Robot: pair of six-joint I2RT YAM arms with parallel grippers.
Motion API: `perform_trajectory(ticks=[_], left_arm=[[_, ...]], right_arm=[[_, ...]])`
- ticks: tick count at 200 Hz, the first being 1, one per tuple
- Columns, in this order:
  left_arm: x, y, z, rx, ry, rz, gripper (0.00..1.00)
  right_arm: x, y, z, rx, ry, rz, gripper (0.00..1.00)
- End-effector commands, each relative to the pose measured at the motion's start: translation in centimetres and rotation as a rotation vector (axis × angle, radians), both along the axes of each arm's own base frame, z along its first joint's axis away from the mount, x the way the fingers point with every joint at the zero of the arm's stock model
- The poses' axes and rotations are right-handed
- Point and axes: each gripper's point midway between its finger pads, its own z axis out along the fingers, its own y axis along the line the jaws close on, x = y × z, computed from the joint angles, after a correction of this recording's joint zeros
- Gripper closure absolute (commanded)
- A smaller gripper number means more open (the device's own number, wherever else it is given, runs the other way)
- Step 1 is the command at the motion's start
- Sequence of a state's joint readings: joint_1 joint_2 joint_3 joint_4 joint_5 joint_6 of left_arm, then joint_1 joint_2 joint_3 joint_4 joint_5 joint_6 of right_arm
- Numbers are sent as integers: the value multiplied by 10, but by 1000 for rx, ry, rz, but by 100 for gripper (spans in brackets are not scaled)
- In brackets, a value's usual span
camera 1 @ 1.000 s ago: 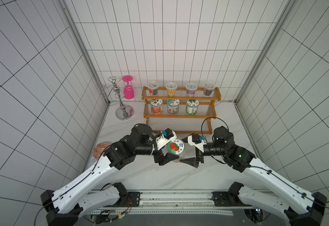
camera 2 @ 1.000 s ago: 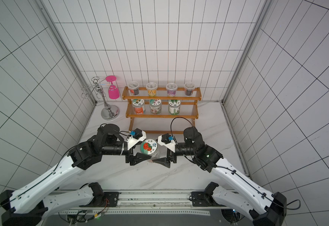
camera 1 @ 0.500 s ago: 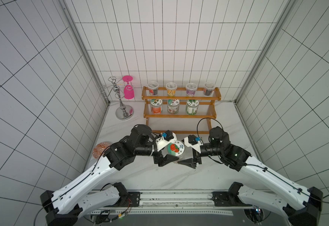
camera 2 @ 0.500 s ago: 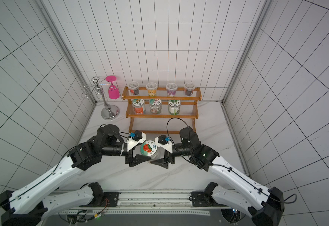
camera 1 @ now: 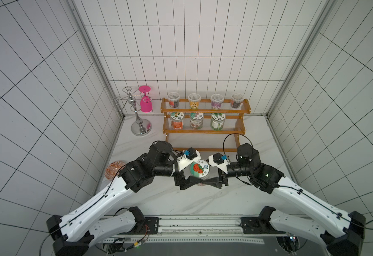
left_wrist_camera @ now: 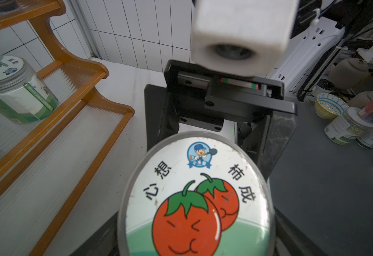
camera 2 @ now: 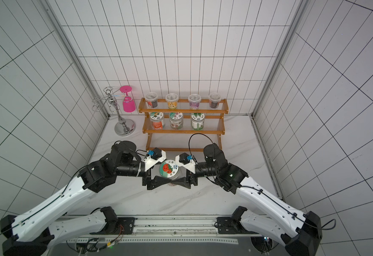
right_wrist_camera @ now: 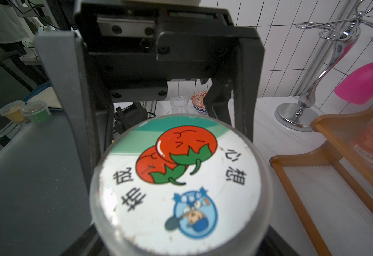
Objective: Place the seed container on the shelf
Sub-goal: Pick up the seed jar at the center of the board.
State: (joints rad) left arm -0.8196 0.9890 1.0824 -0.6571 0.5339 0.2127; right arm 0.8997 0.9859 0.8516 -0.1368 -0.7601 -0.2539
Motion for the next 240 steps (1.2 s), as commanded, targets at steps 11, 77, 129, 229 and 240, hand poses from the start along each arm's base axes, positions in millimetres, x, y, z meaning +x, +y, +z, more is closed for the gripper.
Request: perform_trajectory(ticks=[11, 77, 129, 229, 240], left_arm=[[10, 6, 20, -64, -78, 73, 1], [7, 35, 63, -186, -203, 192, 1], [7, 47, 52, -185, -210, 240, 1], [2, 58, 44, -189, -196, 273, 1], [1, 59, 44, -190, -194, 276, 1]], right_arm=[[-2, -1, 5, 33, -52, -7, 38], [41, -27, -6, 60, -65, -220, 44], [114, -80, 0, 157, -138, -609, 45], [234, -185, 18, 245, -274, -1231, 44], [246, -193, 18, 245, -265, -1267, 44]])
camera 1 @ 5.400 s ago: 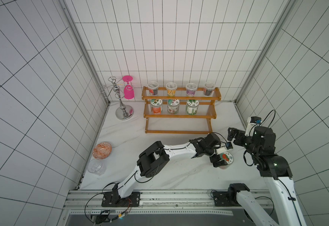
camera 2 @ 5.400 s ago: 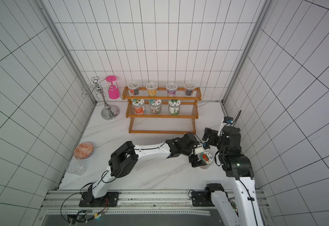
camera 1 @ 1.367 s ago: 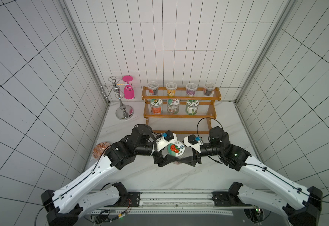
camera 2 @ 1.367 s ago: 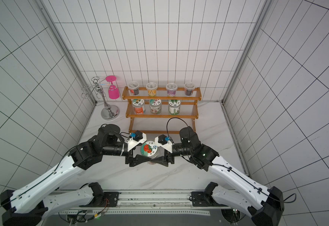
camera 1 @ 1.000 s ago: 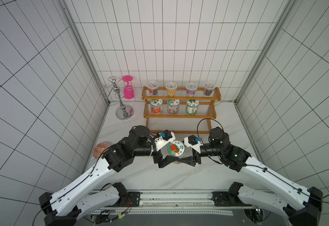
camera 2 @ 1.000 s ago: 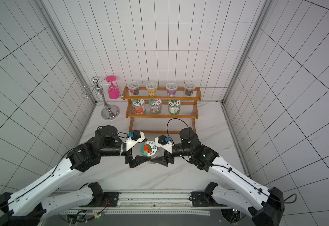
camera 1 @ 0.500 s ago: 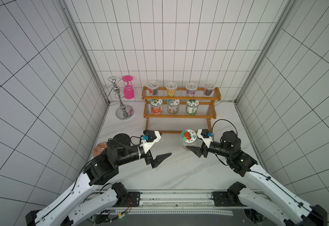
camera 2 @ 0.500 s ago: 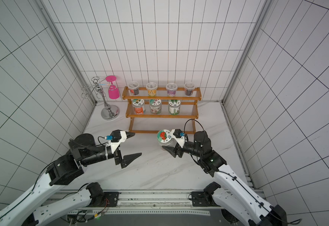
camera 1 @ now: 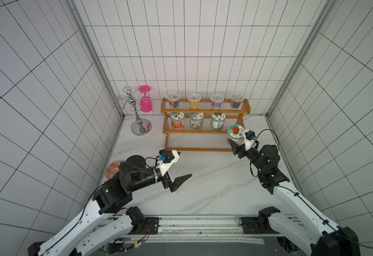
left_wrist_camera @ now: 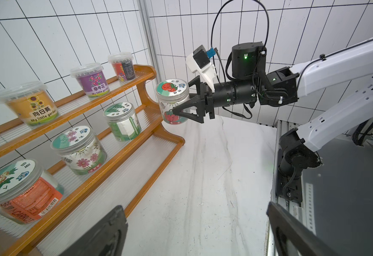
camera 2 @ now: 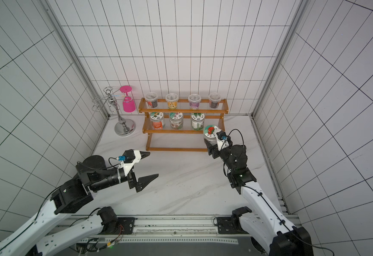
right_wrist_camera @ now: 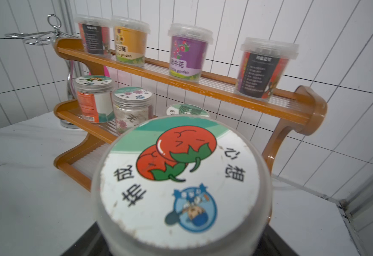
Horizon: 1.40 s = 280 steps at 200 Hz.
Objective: Place the seed container on the shelf
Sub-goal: Pick up the seed jar at the center of the board, then place the seed jar on the shelf.
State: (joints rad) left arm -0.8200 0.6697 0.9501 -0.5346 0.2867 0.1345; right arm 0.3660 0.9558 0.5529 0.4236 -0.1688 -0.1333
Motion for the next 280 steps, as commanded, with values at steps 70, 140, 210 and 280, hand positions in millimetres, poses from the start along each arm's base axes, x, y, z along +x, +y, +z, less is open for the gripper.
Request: perform_trajectory(ticks=[70, 140, 210, 280], left_arm=[[-1, 9, -8, 4, 15, 34, 1], [-1, 13, -9, -2, 32, 54, 1], [-4, 19, -11, -4, 28, 65, 1], [-3, 20, -16, 11, 27, 74, 1]], right_arm=[[69, -38, 26, 87, -63, -181, 44], [99, -33, 22, 92, -48, -179, 44], [131, -22, 20, 91, -41, -161, 44], [147, -12, 8, 106, -21, -129, 44]])
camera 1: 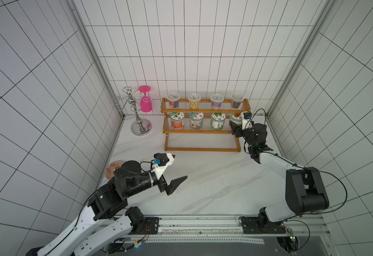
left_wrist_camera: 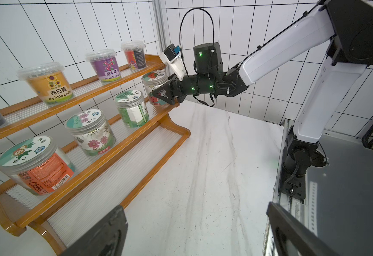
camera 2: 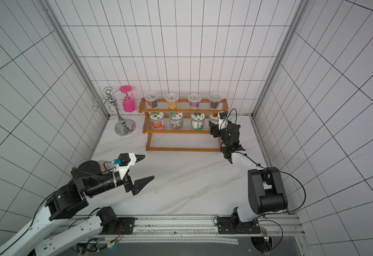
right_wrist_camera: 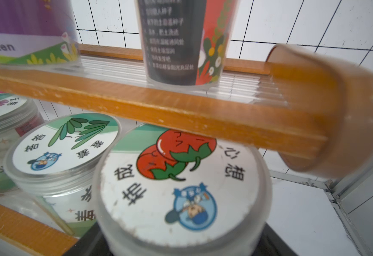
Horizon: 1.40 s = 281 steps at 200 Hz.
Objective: Place the seed container on the shelf
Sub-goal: Place the seed jar on the shelf.
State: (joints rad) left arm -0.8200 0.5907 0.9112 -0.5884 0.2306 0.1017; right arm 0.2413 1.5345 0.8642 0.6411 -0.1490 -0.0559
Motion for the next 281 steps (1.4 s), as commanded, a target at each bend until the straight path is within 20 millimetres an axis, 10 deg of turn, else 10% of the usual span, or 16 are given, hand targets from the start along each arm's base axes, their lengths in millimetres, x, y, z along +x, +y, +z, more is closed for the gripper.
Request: perform_trajectory(ticks=[1, 81, 173, 281], left_arm=[[1, 2, -4, 8, -2, 12, 1], [3, 2, -11, 18, 1, 19, 1], [4, 0, -10, 10, 2, 17, 1], [24, 0, -12, -9, 14, 107, 1]], right_arm=[[11, 3, 36, 45, -103, 17, 44], [21, 13, 18, 41, -69, 47, 42], [18, 6, 15, -4, -53, 20, 8], [-37, -10, 32, -27, 21, 6, 1]])
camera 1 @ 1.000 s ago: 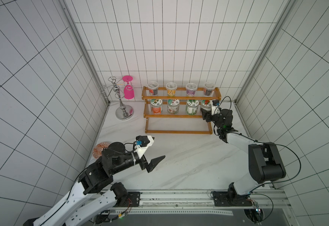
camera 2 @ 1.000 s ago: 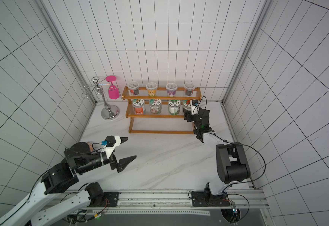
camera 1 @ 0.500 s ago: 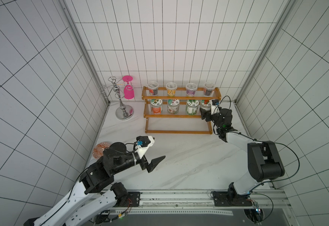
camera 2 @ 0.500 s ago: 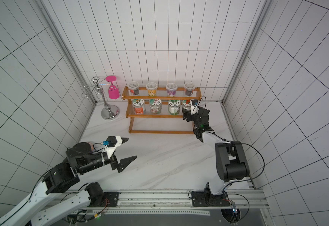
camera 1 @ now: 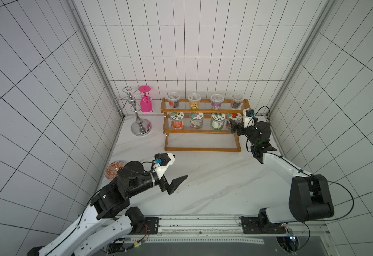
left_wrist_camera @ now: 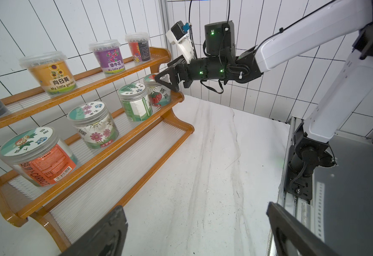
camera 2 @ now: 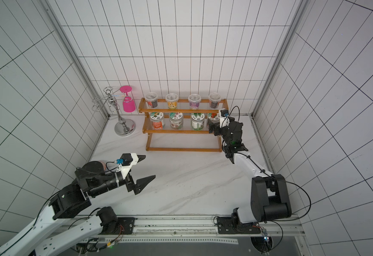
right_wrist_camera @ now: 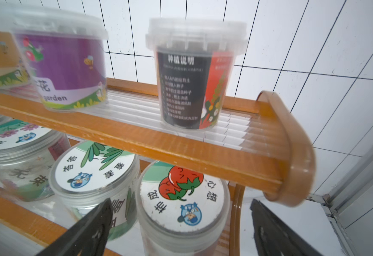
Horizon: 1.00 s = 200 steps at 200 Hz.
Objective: Place the seed container on the shelf
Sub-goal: Place the seed jar on the shelf, then reset both arms
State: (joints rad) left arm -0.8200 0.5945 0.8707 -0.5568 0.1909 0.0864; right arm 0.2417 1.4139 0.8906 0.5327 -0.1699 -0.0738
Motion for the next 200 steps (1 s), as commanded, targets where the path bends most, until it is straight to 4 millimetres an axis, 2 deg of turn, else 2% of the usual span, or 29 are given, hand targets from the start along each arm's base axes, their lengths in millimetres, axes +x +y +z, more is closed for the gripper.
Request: perform_trajectory(ticks=[1, 58, 90, 112, 136, 158, 200], left_arm=[[15, 1, 0, -17, -2, 69, 1], [61, 15, 6, -102, -18, 338, 1], [94, 38, 4, -146, -61, 560, 1], [115, 59, -6, -187, -56, 683, 1], [141, 96, -26, -255, -5, 847, 1], [159, 128, -54, -276, 17, 980, 1], [182, 164, -105, -117, -54, 1145, 1]], right_arm=[[-19, -9, -9, -21, 66, -18, 1], [-75, -29, -17, -12, 228, -60, 1], [-108, -41, -26, 21, 277, -94, 1], [-124, -51, -38, 30, 294, -137, 1], [-133, -67, -60, 21, 322, -213, 1], [-136, -79, -80, 8, 327, -279, 1], [-130, -104, -114, -32, 299, -418, 1]])
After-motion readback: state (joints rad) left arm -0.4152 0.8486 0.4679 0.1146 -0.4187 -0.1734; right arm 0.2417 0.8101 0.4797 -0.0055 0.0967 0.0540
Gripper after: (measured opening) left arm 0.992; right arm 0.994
